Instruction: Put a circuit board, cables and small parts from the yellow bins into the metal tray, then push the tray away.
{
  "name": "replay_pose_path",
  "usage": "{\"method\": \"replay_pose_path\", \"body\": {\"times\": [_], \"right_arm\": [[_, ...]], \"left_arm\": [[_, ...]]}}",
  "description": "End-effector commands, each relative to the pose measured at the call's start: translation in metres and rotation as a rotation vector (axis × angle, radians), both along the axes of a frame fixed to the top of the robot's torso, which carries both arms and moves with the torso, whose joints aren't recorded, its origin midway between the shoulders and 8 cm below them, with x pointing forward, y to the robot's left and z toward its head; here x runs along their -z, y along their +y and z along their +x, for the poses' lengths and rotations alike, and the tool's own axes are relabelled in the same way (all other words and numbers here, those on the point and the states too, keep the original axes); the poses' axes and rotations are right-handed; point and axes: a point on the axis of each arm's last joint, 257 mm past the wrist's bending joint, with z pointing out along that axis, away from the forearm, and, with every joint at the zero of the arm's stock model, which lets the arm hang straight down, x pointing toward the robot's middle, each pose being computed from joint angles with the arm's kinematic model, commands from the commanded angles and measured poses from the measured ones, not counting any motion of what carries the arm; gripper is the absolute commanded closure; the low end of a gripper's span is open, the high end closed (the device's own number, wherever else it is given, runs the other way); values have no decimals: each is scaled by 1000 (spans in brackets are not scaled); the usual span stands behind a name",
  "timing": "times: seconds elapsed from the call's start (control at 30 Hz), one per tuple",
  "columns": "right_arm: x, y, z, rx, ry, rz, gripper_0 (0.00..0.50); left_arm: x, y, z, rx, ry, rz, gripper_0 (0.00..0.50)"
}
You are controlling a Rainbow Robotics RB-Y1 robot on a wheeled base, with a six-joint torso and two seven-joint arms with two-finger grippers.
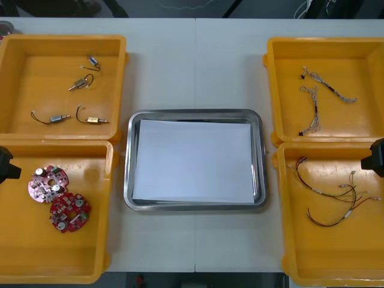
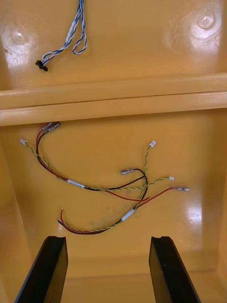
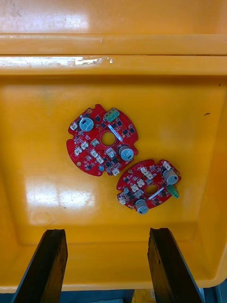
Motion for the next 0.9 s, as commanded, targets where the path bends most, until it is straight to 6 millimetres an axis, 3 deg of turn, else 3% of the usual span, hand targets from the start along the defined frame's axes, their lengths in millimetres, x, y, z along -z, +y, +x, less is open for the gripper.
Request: {"method": "replay_pose_path", "body": {"times": [0.03,0.9], "right_arm": [[-17,-9,1,-17,-33,-49,0],[-17,-9,1,-17,-33,-49,0]], "left_arm": [[-13,12,-4,67,-16,79,0],[-13,12,-4,67,-16,79,0]]}}
